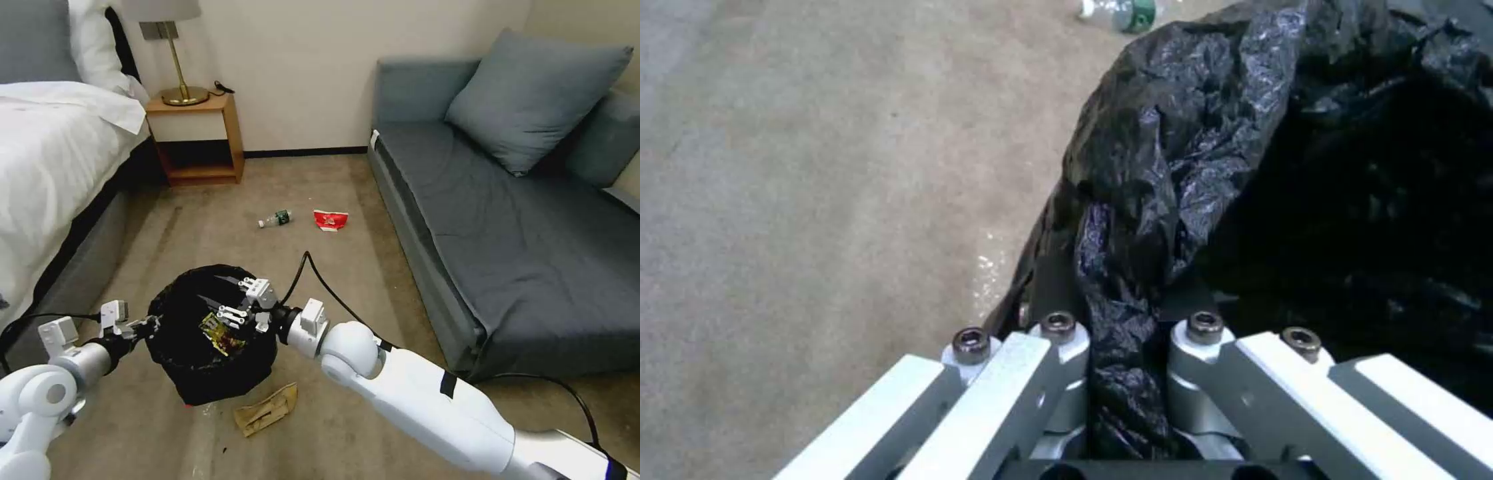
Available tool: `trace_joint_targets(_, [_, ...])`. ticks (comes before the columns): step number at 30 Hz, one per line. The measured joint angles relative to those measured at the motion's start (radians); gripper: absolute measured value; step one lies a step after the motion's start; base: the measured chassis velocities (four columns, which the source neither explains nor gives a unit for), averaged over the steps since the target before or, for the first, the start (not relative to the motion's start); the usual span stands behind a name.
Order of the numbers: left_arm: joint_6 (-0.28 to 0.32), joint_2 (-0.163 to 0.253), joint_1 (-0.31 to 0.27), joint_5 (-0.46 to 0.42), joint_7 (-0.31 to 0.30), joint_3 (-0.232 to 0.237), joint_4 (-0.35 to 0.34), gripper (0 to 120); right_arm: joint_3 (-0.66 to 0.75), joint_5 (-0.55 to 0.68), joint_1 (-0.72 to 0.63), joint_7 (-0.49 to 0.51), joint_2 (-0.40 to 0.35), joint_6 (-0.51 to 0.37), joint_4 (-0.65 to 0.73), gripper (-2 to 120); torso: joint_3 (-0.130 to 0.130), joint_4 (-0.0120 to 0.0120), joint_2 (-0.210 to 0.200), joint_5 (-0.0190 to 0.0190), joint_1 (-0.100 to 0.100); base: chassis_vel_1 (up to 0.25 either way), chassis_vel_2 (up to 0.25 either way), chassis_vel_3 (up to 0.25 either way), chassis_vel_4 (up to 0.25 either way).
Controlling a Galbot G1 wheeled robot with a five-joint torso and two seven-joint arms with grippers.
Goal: Pick up the trash bin, then pick up the garbage on the floor and place it into the trash bin.
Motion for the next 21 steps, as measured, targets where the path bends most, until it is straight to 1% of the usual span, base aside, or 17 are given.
trace_joint_targets(1, [0.000, 0.001, -0.002, -0.001, -0.001, -0.002, 0.003, 7, 0.025, 0.006, -0.024, -0.003, -0.018, 0.000, 0.016, 70, 0.000, 0.0000, 0.000, 0.0000, 0.000, 0.000, 0.000, 0.000, 0.000])
trace_joint_targets(2, [0.000, 0.001, -0.002, -0.001, -0.001, -0.002, 0.003, 7, 0.025, 0.006, -0.024, -0.003, -0.018, 0.000, 0.016, 70, 0.000, 0.0000, 0.000, 0.0000, 0.000, 0.000, 0.000, 0.000, 0.000])
trace_joint_targets(3, [0.000, 0.003, -0.002, -0.002, -0.001, -0.004, 0.005, 7, 0.042, 0.007, -0.040, -0.008, -0.030, 0.001, 0.024, 73, 0.000, -0.0001, 0.000, 0.0000, 0.000, 0.000, 0.000, 0.000, 0.000])
trace_joint_targets(5, [0.000, 0.010, -0.004, -0.008, -0.003, -0.011, 0.010, 7, 0.102, 0.003, -0.092, -0.039, -0.070, 0.021, 0.042, 83, 0.000, -0.0001, 0.000, 0.0001, 0.000, 0.000, 0.000, 0.000, 0.000])
trace_joint_targets(6, [0.000, 0.010, -0.004, -0.008, -0.003, -0.011, 0.010, 7, 0.102, 0.003, -0.092, -0.039, -0.070, 0.021, 0.042, 83, 0.000, -0.0001, 0.000, 0.0001, 0.000, 0.000, 0.000, 0.000, 0.000])
trace_joint_targets(9, [0.000, 0.023, -0.009, -0.018, -0.003, -0.023, 0.026, 7, 0.186, -0.019, -0.195, -0.068, -0.136, 0.043, 0.072, 97, 0.000, -0.0002, 0.000, 0.0002, 0.000, 0.000, 0.000, 0.000, 0.000])
trace_joint_targets(10, [0.000, 0.025, -0.010, -0.021, -0.003, -0.025, 0.029, 7, 0.207, -0.028, -0.227, -0.073, -0.150, 0.052, 0.072, 99, 0.000, 0.0000, 0.000, 0.0001, 0.000, 0.000, 0.000, 0.000, 0.000])
trace_joint_targets(11, [0.000, 0.025, -0.010, -0.021, -0.003, -0.025, 0.029, 7, 0.207, -0.028, -0.227, -0.073, -0.150, 0.052, 0.072, 99, 0.000, 0.0000, 0.000, 0.0001, 0.000, 0.000, 0.000, 0.000, 0.000])
trace_joint_targets(13, [0.000, 0.034, -0.011, -0.028, -0.003, -0.032, 0.040, 7, 0.272, -0.077, -0.318, -0.107, -0.188, 0.095, 0.042, 100, 0.000, -0.0003, 0.000, 0.0002, 0.000, 0.000, 0.000, 0.000, 0.000])
trace_joint_targets(15, [0.000, 0.036, -0.012, -0.030, -0.003, -0.034, 0.042, 7, 0.285, -0.088, -0.336, -0.116, -0.195, 0.106, 0.034, 100, 0.000, -0.0003, 0.000, 0.0001, 0.000, 0.000, 0.000, 0.000, 0.000])
trace_joint_targets(17, [0.000, 0.050, -0.015, -0.040, -0.003, -0.039, 0.055, 7, 0.333, -0.123, -0.406, -0.144, -0.217, 0.142, 0.001, 100, 0.000, -0.0003, 0.000, 0.0003, 0.000, 0.000, 0.000, 0.000, 0.000])
trace_joint_targets(21, [0.000, 0.065, -0.022, -0.049, -0.003, -0.040, 0.071, 7, 0.366, -0.165, -0.459, -0.160, -0.222, 0.164, -0.040, 100, 0.000, -0.0001, 0.000, 0.0002, 0.000, 0.000, 0.000, 0.000, 0.000])
